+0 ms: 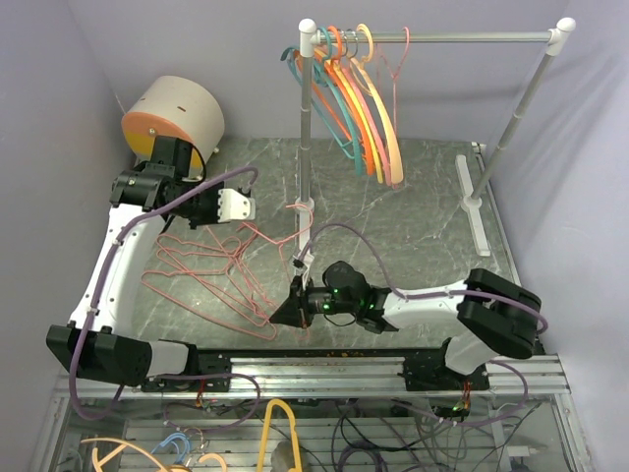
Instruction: Organize the hangers
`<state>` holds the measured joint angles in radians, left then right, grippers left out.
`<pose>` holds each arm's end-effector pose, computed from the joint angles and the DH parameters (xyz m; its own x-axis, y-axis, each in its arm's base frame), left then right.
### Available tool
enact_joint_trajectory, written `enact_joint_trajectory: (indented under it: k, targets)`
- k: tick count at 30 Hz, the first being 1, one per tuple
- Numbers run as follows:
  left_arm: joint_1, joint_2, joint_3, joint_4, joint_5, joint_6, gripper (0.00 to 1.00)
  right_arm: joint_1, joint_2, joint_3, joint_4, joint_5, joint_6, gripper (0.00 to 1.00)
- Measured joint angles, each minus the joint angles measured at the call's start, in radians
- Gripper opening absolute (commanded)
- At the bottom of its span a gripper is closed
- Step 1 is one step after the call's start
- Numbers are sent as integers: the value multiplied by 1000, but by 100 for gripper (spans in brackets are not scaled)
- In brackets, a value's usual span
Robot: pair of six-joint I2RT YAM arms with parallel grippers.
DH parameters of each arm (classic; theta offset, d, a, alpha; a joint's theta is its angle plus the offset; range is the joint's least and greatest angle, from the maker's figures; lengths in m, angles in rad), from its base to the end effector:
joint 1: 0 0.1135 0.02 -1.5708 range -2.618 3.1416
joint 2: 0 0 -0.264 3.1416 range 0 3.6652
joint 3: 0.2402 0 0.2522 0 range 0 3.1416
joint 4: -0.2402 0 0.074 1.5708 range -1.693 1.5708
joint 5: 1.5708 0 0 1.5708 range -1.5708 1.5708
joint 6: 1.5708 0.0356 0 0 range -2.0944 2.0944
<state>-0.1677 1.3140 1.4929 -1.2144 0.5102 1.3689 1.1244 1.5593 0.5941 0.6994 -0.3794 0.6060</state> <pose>0.2307 -0.0567 0.3811 0.2133 0.8310 -0.5138 0.9093 0.0235 0.4155 0.1215 0.2845 0.1821 -0.6583 -0.1499 -0.7377 -0.7509 0.1996 0.6295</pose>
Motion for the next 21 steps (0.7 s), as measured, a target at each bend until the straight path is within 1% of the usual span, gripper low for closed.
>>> enact_joint_trajectory:
  k: [1, 2, 3, 4, 5, 7, 8, 9, 13, 17, 21]
  targets:
    - [-1, -5, 0, 9, 7, -17, 34, 3, -18, -2, -21, 14, 0, 0]
    - [-2, -9, 0, 21, 13, -33, 46, 7, -32, -2, -35, 29, 0, 0]
    - [-4, -16, -2, 44, 19, -71, 55, 14, -50, -2, -56, 53, 0, 0]
    - [-4, -26, -5, 72, 22, -98, 74, 24, -72, -2, -88, 80, 0, 0]
    - [-5, -39, -12, 107, 26, -137, 81, 38, -94, -2, -118, 108, 0, 0]
    - [-5, -69, -15, 161, 31, -219, 84, 67, -141, -5, -176, 156, 6, 0]
    - [-5, -83, -13, 179, 34, -257, 96, 80, -165, -13, -195, 177, 15, 0]
    - [-5, -93, -10, 180, 37, -280, 99, 89, -190, -29, -204, 200, 25, 0]
    - [-5, -130, -7, 216, 28, -349, 99, 101, -282, -141, -249, 263, 91, 0]
    - [-5, -154, -8, 268, -23, -432, 99, 101, -365, -236, -378, 347, 163, 0]
    - [-5, -198, -39, 320, -65, -501, 99, 66, -486, -247, -514, 446, 210, 0]
